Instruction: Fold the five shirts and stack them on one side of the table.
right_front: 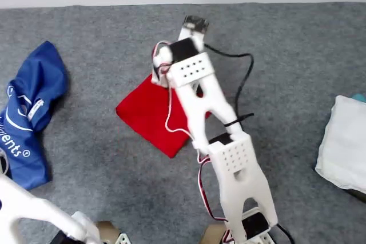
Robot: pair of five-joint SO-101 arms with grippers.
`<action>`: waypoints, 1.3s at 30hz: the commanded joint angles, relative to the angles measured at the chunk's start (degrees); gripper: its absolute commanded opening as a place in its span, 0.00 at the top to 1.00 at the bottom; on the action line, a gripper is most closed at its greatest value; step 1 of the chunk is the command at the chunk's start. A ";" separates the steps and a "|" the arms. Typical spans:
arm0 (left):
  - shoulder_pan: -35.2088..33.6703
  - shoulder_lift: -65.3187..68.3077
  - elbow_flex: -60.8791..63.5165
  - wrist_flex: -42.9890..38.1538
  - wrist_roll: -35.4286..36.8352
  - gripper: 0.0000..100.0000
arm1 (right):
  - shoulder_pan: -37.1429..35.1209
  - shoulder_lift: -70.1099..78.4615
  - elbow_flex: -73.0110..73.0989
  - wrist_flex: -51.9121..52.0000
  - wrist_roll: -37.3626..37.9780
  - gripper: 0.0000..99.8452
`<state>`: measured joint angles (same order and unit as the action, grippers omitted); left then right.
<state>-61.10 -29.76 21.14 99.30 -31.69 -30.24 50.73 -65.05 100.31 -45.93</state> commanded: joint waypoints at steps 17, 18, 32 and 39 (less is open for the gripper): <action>0.26 -1.67 -0.31 -0.18 -0.09 0.99 | -1.36 16.22 -3.16 -7.16 -5.63 0.55; 0.26 -1.67 -0.31 -0.18 -0.09 0.99 | -1.27 16.84 -3.16 -7.69 -5.63 0.56; 0.35 -1.67 -0.31 -0.26 -0.09 0.99 | 3.91 14.99 -3.25 -5.41 -3.08 0.98; 0.35 -1.67 -0.31 -0.35 -0.09 0.99 | 6.81 7.87 -3.25 2.24 11.96 0.99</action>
<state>-61.10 -29.76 21.14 99.30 -31.69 -26.37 64.26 -67.16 99.08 -39.16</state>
